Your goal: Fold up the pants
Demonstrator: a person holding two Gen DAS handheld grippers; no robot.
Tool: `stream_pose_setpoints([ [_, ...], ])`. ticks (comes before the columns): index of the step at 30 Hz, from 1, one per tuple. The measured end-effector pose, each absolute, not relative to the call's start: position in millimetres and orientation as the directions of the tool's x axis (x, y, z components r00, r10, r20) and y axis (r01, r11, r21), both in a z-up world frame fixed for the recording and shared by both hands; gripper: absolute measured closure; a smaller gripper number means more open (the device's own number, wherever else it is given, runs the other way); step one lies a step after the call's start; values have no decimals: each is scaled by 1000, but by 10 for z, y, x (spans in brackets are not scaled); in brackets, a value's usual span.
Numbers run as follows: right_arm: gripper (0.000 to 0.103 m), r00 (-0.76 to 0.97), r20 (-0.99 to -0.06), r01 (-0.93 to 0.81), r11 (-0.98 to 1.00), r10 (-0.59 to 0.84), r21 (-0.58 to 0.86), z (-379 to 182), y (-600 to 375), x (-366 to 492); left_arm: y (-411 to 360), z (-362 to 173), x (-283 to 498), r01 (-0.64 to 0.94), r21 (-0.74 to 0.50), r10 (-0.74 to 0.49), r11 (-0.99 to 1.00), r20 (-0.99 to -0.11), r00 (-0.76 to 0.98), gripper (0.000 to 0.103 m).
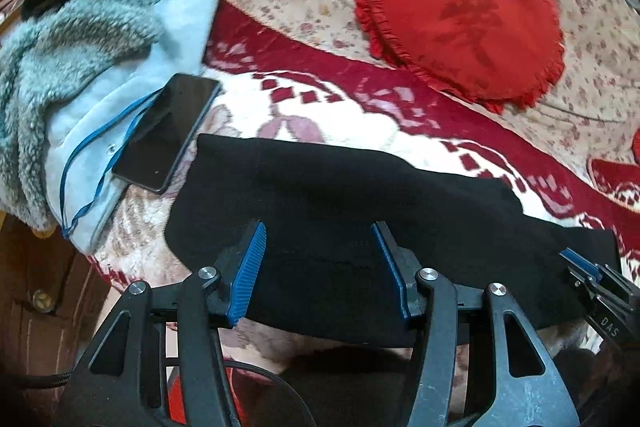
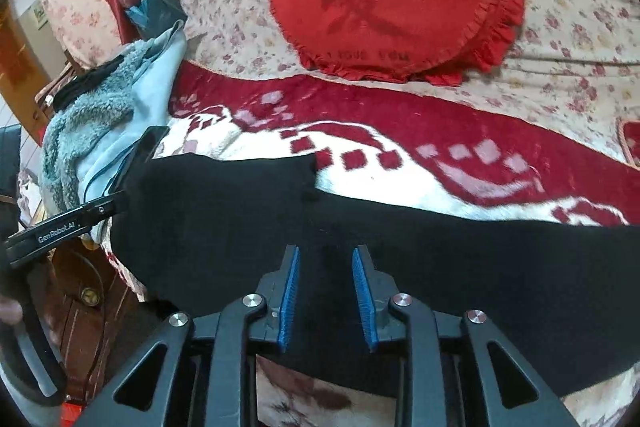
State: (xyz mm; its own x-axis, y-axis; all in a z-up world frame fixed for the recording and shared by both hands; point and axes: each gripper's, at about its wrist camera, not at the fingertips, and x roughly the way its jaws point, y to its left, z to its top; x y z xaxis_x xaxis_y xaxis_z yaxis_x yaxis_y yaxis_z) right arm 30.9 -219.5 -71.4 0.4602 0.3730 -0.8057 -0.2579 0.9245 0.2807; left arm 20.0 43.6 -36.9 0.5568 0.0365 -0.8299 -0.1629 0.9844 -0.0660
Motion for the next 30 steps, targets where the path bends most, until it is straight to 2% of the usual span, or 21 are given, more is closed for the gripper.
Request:
stream_pose_setpoints([
  [18, 72, 410, -829, -160, 925, 380, 345, -849, -2622, 296, -199, -450, 283, -48, -46, -13, 998, -847, 531, 50],
  [30, 70, 453, -844, -116, 958, 285, 261, -746, -3201, 107, -617, -416, 277, 42, -28, -46, 999, -840, 541, 50],
])
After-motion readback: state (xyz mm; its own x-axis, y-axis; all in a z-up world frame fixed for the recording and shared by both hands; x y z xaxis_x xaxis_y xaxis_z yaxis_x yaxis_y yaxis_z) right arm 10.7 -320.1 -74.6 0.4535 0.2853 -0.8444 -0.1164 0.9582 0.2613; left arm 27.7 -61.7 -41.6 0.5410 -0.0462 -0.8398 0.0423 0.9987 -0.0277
